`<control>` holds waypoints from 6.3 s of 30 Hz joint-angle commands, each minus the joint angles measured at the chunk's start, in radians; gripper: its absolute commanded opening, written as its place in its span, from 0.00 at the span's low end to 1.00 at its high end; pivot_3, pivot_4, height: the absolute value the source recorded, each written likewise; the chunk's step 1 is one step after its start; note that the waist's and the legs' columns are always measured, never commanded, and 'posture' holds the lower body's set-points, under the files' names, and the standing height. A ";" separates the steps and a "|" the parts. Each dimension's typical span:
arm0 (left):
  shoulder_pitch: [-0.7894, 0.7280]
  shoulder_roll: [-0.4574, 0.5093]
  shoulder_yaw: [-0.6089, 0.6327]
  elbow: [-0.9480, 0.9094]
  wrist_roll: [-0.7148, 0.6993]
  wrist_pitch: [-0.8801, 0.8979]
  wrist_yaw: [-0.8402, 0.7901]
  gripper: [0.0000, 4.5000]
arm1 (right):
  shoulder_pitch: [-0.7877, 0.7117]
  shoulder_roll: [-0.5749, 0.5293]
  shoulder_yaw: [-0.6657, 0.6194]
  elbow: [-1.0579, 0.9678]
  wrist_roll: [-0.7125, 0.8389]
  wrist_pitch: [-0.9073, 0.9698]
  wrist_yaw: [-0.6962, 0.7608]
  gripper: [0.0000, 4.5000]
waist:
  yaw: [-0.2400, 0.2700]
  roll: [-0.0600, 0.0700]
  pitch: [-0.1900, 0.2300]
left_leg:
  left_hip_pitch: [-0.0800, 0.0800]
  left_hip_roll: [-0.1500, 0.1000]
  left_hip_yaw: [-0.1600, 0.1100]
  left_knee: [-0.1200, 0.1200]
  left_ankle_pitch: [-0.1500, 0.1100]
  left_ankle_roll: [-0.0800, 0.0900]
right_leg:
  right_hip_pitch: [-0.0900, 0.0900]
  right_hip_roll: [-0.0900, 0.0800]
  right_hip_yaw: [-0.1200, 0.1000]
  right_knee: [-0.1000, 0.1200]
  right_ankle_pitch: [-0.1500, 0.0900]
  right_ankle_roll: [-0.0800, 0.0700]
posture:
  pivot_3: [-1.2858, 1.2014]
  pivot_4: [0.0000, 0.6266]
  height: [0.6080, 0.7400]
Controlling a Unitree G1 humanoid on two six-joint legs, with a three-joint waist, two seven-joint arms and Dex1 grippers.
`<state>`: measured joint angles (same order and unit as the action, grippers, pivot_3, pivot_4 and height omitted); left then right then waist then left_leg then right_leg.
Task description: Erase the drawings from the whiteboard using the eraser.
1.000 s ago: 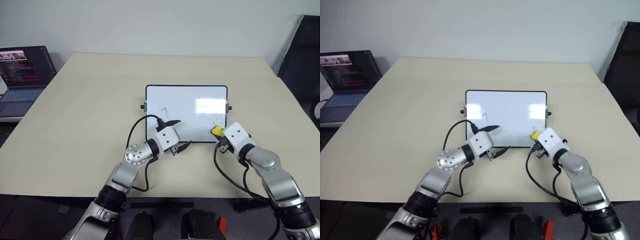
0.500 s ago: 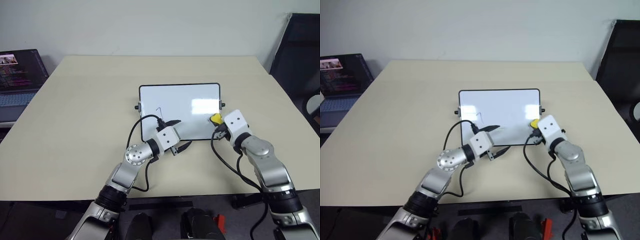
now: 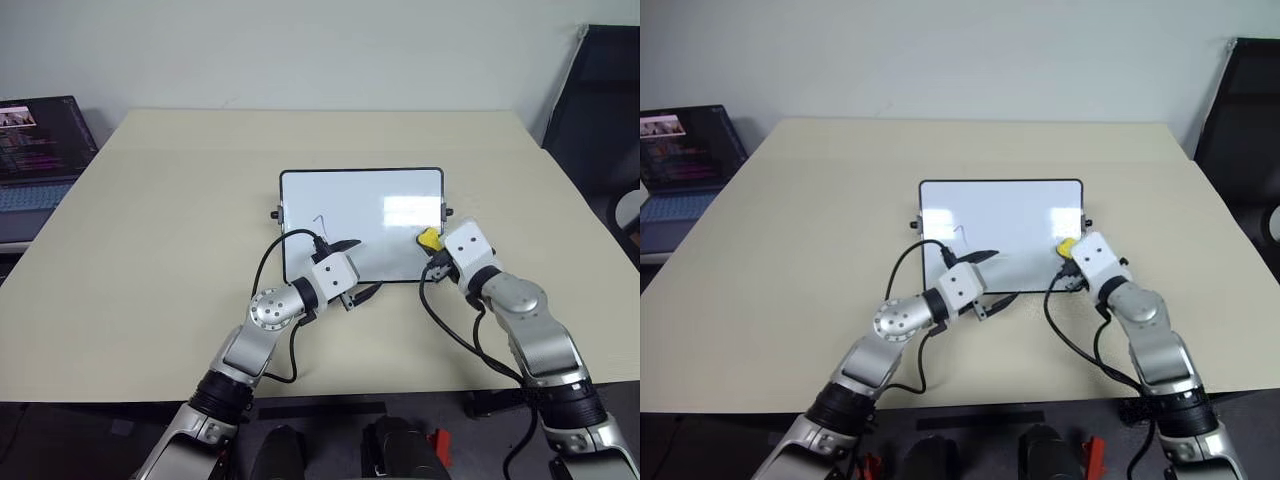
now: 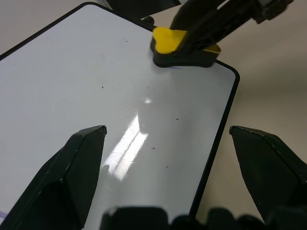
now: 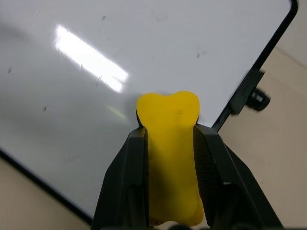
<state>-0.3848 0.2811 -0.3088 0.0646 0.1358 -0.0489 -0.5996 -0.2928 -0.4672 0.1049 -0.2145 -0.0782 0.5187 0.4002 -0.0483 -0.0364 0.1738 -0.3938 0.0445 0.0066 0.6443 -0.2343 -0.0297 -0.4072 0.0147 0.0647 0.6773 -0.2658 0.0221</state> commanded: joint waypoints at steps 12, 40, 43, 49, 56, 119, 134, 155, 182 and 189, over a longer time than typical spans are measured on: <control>-0.010 -0.003 0.011 -0.040 -0.005 -0.002 0.014 1.00 | -0.001 -0.011 0.007 0.018 -0.018 0.006 0.030 0.21 | -0.008 0.000 0.000 | 0.002 0.000 0.002 0.000 0.000 0.000 | 0.000 0.000 0.001 0.000 0.000 0.000 | 0.52 0.24 1.00; 0.211 0.043 0.152 -0.319 0.098 0.233 0.253 1.00 | -0.278 0.203 0.056 0.218 0.021 -0.328 0.017 0.21 | -0.007 0.000 0.002 | -0.006 0.001 0.004 -0.003 0.000 0.000 | -0.008 0.001 0.004 -0.001 0.001 0.001 | 0.52 0.24 1.00; 0.225 0.043 0.168 -0.326 0.096 0.246 0.274 1.00 | -0.328 0.243 0.083 0.274 0.022 -0.359 0.022 0.21 | -0.006 0.000 0.002 | -0.007 0.001 0.004 -0.003 0.000 0.000 | -0.009 0.000 0.004 -0.001 0.001 0.001 | 0.52 0.24 1.00; 0.237 0.057 0.175 -0.328 0.098 0.254 0.277 1.00 | -0.387 0.322 0.142 0.366 0.010 -0.412 0.028 0.21 | -0.008 0.000 0.002 | -0.007 0.002 0.003 -0.004 0.000 0.000 | -0.009 0.000 0.004 -0.001 0.001 0.001 | 0.52 0.24 1.00; 0.220 0.067 0.180 -0.321 0.094 0.253 0.272 1.00 | -0.463 0.377 0.181 0.516 -0.034 -0.428 0.020 0.21 | -0.008 0.000 0.002 | -0.007 0.002 0.004 -0.003 0.000 0.000 | -0.009 -0.001 0.004 -0.001 0.001 0.001 | 0.52 0.24 1.00; 0.225 0.031 0.150 -0.356 0.098 0.290 0.273 1.00 | -0.523 0.420 0.350 0.730 -0.238 -0.433 0.101 0.21 | -0.013 0.000 0.001 | 0.003 0.003 0.001 -0.002 0.002 0.002 | -0.003 -0.001 0.005 0.002 0.004 -0.002 | 0.52 0.24 1.00; 0.261 0.034 0.159 -0.387 0.102 0.302 0.283 1.00 | -0.683 0.384 0.251 0.946 -0.262 -0.512 -0.179 0.21 | -0.007 0.000 0.001 | 0.005 0.003 0.000 -0.001 0.002 0.003 | 0.000 -0.002 0.005 0.002 0.001 -0.009 | 0.52 0.24 1.00; 0.256 0.024 0.152 -0.392 0.076 0.272 0.270 1.00 | -0.534 0.312 0.150 0.590 -0.170 -0.438 -0.105 0.21 | -0.004 0.000 0.001 | -0.005 0.003 -0.001 -0.003 0.002 0.003 | -0.006 -0.002 0.003 -0.002 0.004 -0.001 | 0.52 0.24 1.00; -0.003 0.050 0.026 -0.060 -0.339 0.055 -0.396 1.00 | -0.016 -0.079 -0.393 -0.261 0.014 0.601 0.041 0.21 | 0.013 0.002 0.003 | -0.015 -0.001 0.002 -0.014 0.002 0.002 | -0.015 0.002 0.002 -0.016 0.004 0.001 | 0.52 0.24 1.00; -0.040 0.051 -0.008 0.041 -0.321 0.019 -0.498 1.00 | 0.025 -0.033 -0.449 -0.231 0.065 0.662 0.005 0.21 | 0.014 0.002 0.003 | -0.014 -0.001 0.003 -0.014 0.002 0.002 | -0.015 0.002 0.001 -0.015 0.004 0.001 | 0.52 0.24 1.00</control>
<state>-0.4068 0.3318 -0.3074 0.1009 -0.1894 0.0036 -1.0784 -0.2639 -0.4987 -0.3140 -0.4298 -0.0283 1.1794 0.4118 -0.0345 -0.0348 0.1763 -0.4076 0.0430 0.0099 0.6308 -0.2326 -0.0274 -0.4216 0.0162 0.0658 0.6626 -0.2615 0.0235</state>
